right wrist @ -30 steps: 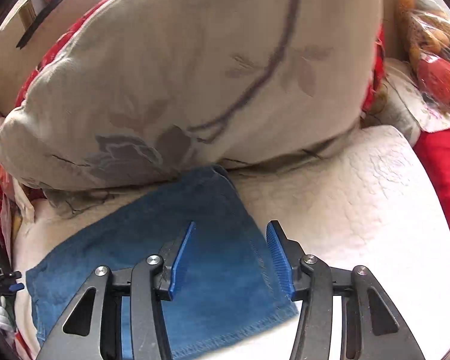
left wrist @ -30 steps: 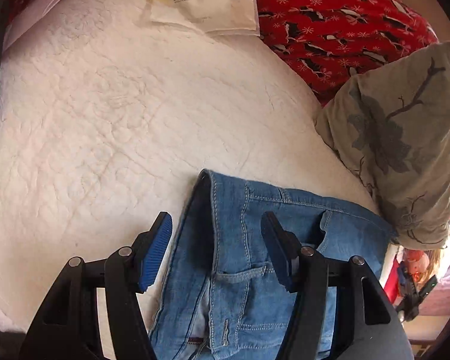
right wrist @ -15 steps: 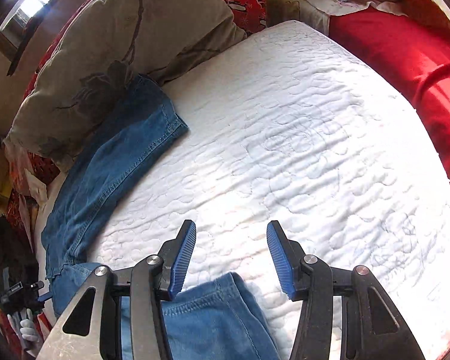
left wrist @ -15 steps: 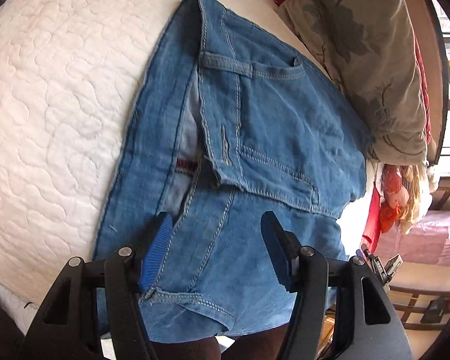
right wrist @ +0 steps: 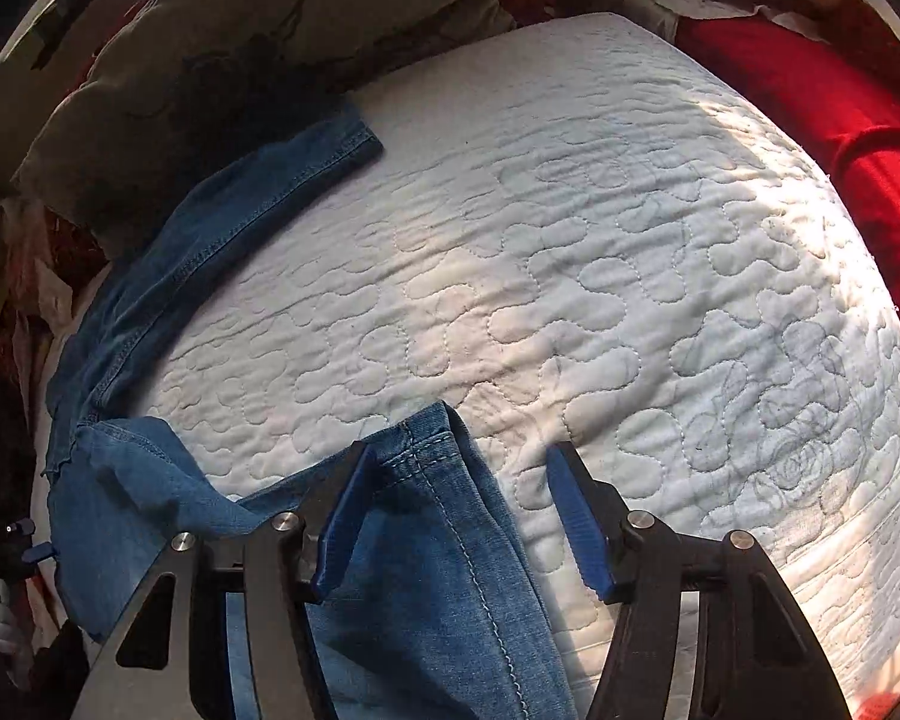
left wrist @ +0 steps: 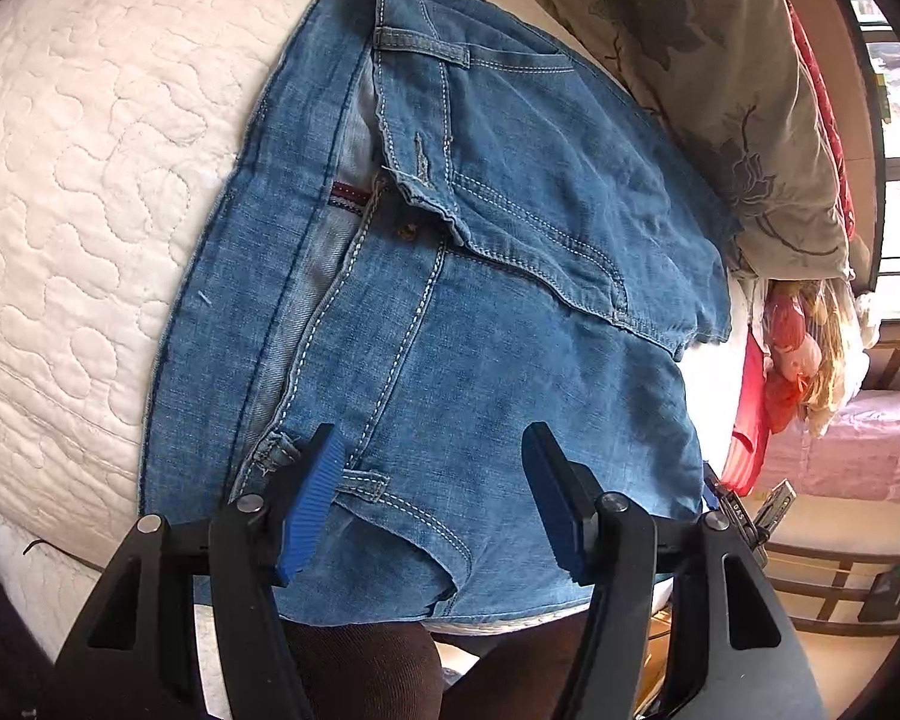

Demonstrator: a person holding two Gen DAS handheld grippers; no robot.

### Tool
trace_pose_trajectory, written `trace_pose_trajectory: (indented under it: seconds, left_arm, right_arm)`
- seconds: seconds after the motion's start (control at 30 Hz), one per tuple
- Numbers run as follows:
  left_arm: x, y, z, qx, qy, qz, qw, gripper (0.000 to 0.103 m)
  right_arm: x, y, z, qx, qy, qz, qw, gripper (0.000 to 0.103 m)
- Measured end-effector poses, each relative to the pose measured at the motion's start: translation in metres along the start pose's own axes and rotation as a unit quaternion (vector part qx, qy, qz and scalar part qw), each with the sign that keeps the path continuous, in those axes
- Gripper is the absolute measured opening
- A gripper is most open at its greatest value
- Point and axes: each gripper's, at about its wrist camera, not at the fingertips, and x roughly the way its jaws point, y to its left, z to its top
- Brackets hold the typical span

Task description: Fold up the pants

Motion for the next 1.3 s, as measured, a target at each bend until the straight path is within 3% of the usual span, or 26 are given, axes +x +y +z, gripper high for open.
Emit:
trace_pose_trajectory:
  seconds: [0.07,0.2,0.27,0.37,0.43,0.47,0.63,0.7,0.77,0.83,0.87,0.9,0.97,1.03,1.07,1.2,1.3]
  left_arm:
    - [0.001,0.000,0.004,-0.009,-0.002,-0.001,1.0000,0.061]
    - [0.015,0.002,0.014,-0.021,0.018,-0.008,0.9996,0.061]
    - [0.020,0.000,0.019,-0.014,0.028,0.008,0.9995,0.061]
    - [0.008,-0.004,0.032,0.004,0.001,0.053,0.9986,0.061]
    - [0.000,-0.005,0.038,0.024,-0.009,0.061,0.9978,0.064]
    - [0.002,-0.006,0.040,0.035,0.002,0.064,0.9973,0.070]
    - [0.024,-0.004,0.037,0.076,0.045,0.108,0.9903,0.070]
    - [0.024,-0.010,0.033,0.096,0.044,0.104,0.9889,0.071]
    - [0.026,-0.014,0.027,0.094,0.054,0.067,0.9918,0.071]
    - [0.030,-0.021,0.019,0.103,0.046,0.083,0.9901,0.070]
    - [0.034,-0.025,0.016,0.113,0.042,0.110,0.9865,0.056]
    - [0.035,-0.029,0.013,0.118,0.040,0.139,0.9825,0.034]
    - [0.027,-0.034,0.010,0.118,0.031,0.150,0.9810,0.020]
    - [0.026,-0.033,0.011,0.124,0.013,0.189,0.9741,0.018]
    - [0.034,-0.027,0.013,0.121,0.023,0.207,0.9704,0.018]
    - [0.032,-0.011,0.019,0.081,0.024,0.183,0.9794,0.018]
    - [0.015,0.003,0.021,0.059,0.019,0.149,0.9868,0.018]
  right_arm:
    - [0.000,0.005,0.002,-0.016,0.007,0.009,1.000,0.034]
    - [0.001,0.005,0.005,-0.005,0.015,0.020,1.000,0.037]
    - [0.003,0.003,0.005,0.000,0.016,0.024,1.000,0.037]
    - [0.003,0.003,0.003,0.005,0.015,0.026,1.000,0.037]
    - [-0.003,-0.003,-0.002,0.007,0.014,0.025,1.000,0.037]
    - [-0.002,-0.003,-0.002,0.007,0.014,0.026,1.000,0.037]
    - [0.001,-0.001,-0.002,0.013,0.013,0.025,1.000,0.039]
    - [0.001,-0.001,-0.002,0.011,0.012,0.025,1.000,0.039]
    - [0.002,0.002,-0.003,0.003,0.010,0.024,1.000,0.038]
    - [0.002,0.006,-0.003,-0.018,0.009,0.008,1.000,0.032]
    - [0.002,0.009,-0.003,-0.028,0.010,0.002,1.000,0.016]
    - [0.001,0.010,-0.001,-0.034,0.015,0.004,0.999,0.014]
    - [-0.020,0.010,0.009,-0.041,-0.024,-0.001,0.999,0.012]
    - [-0.034,-0.004,0.021,-0.016,-0.048,0.011,0.999,0.012]
    - [-0.031,-0.015,0.026,0.005,-0.042,0.019,0.999,0.012]
    - [0.000,-0.018,0.024,0.007,0.009,-0.009,1.000,0.015]
    - [-0.003,-0.020,0.023,0.031,-0.001,-0.002,1.000,0.020]
